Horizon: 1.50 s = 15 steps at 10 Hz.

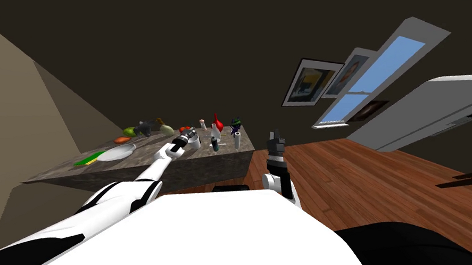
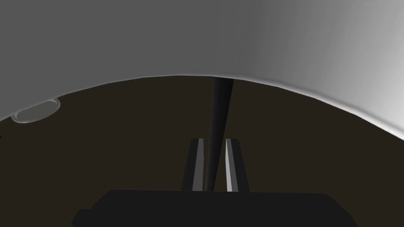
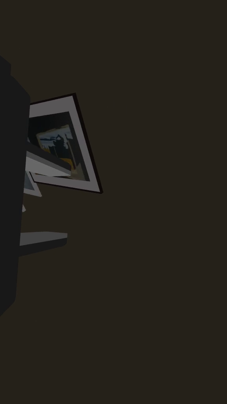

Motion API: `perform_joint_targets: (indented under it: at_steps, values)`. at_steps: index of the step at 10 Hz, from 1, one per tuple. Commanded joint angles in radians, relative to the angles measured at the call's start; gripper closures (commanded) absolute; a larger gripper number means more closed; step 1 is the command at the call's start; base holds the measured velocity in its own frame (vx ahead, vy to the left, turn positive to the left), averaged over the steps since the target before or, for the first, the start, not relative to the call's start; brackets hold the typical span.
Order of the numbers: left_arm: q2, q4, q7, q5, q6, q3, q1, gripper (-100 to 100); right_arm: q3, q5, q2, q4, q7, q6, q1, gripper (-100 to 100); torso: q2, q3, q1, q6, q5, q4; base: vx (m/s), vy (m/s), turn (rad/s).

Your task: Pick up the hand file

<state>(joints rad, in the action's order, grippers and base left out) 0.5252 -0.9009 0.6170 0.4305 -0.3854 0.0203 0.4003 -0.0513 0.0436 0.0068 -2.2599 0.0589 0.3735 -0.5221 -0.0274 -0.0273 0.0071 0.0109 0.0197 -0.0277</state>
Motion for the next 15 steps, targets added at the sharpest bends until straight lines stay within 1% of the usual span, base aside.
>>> perform_joint_targets:
  at_steps: [1, 2, 3, 4, 5, 6, 7, 8, 9, 10, 11, 12, 13, 14, 15]
  values:
    - [-0.002, -0.05, -0.005, 0.003, 0.007, 0.003, -0.038, 100, 0.0, 0.0, 0.0, 0.0, 0.0, 0.0, 0.0, 0, 0.0, 0.0, 0.0, 0.0, 0.0, 0.0, 0.006, 0.025, -0.008]
    - [-0.002, -0.064, -0.005, 0.003, 0.007, 0.003, -0.038, 100, 0.0, 0.0, 0.0, 0.0, 0.0, 0.0, 0.0, 0, 0.0, 0.0, 0.0, -0.001, 0.0, -0.001, -0.001, 0.004, 0.036]
    - [-0.016, -0.096, -0.019, 0.026, 0.053, 0.032, -0.081, 100, 0.0, 0.0, 0.0, 0.0, 0.0, 0.0, 0.0, 0, 0.0, 0.0, -0.001, -0.001, 0.0, 0.0, 0.006, 0.037, -0.263]
    - [-0.016, -0.13, -0.019, 0.026, 0.053, 0.032, -0.112, 100, 0.0, 0.0, 0.0, 0.0, 0.0, 0.0, 0.0, 0, -0.001, -0.001, 0.001, 0.001, 0.002, -0.001, 0.008, 0.054, -0.135]
    - [-0.016, -0.167, -0.019, 0.026, 0.053, 0.032, -0.118, 100, 0.0, 0.0, 0.0, 0.0, 0.0, 0.0, 0.0, 0, -0.003, -0.003, 0.002, 0.0, 0.003, -0.004, 0.002, 0.025, 0.027]
    - [-0.016, -0.17, -0.019, 0.026, 0.053, 0.032, -0.118, 100, 0.0, 0.0, 0.0, 0.0, 0.0, 0.0, 0.0, 0, -0.003, -0.004, 0.002, -0.001, 0.003, -0.004, -0.001, 0.003, 0.034]
    - [-0.031, -0.213, -0.032, 0.048, 0.099, 0.062, -0.167, 100, 0.0, 0.0, 0.0, 0.0, 0.0, 0.0, 0.0, 0, -0.003, -0.003, 0.001, 0.0, 0.003, -0.004, 0.011, 0.034, -0.218]
    - [-0.031, -0.255, -0.032, 0.048, 0.099, 0.062, -0.197, 100, 0.0, 0.0, 0.0, 0.0, 0.0, 0.0, 0.0, 0, -0.004, -0.004, 0.003, 0.001, 0.004, -0.004, 0.007, 0.053, -0.161]
    - [-0.031, -0.276, -0.032, 0.048, 0.099, 0.062, -0.197, 100, 0.0, 0.0, 0.0, 0.0, 0.0, 0.0, 0.0, 0, -0.004, -0.004, 0.004, 0.0, 0.004, -0.005, -0.001, 0.028, 0.006]
    - [-0.046, -0.316, -0.046, 0.071, 0.145, 0.091, -0.245, 100, 0.0, 0.0, 0.0, 0.0, 0.0, 0.0, 0.0, 0, -0.004, -0.004, 0.003, -0.001, 0.004, -0.004, 0.003, 0.043, -0.197]
    - [-0.046, -0.343, -0.046, 0.071, 0.145, 0.091, -0.27, 100, 0.0, 0.0, 0.0, 0.0, 0.0, 0.0, 0.0, 0, -0.004, -0.004, 0.004, 0.001, 0.005, -0.005, 0.009, 0.05, -0.151]
    - [-0.046, -0.381, -0.046, 0.071, 0.145, 0.091, -0.277, 100, 0.0, 0.0, 0.0, 0.0, 0.0, 0.0, 0.0, 0, -0.004, -0.005, 0.005, -0.001, 0.006, -0.006, 0.003, 0.026, -0.002]
    - [-0.06, -0.417, -0.06, 0.094, 0.192, 0.121, -0.322, 100, 0.0, 0.0, 0.0, 0.0, 0.0, 0.0, 0.0, 0, -0.004, -0.005, 0.004, -0.001, 0.005, -0.006, 0.001, 0.043, -0.186]
    - [-0.06, -0.437, -0.06, 0.094, 0.192, 0.121, -0.346, 100, 0.0, 0.0, 0.0, 0.0, 0.0, 0.0, 0.0, 0, -0.004, -0.005, 0.005, 0.0, 0.007, -0.007, -0.001, 0.052, -0.146]
    - [-0.06, -0.472, -0.06, 0.094, 0.192, 0.121, -0.357, 100, 0.0, 0.0, 0.0, 0.0, 0.0, 0.0, 0.0, 0, -0.005, -0.006, 0.007, -0.001, 0.008, -0.008, -0.003, 0.025, -0.007]
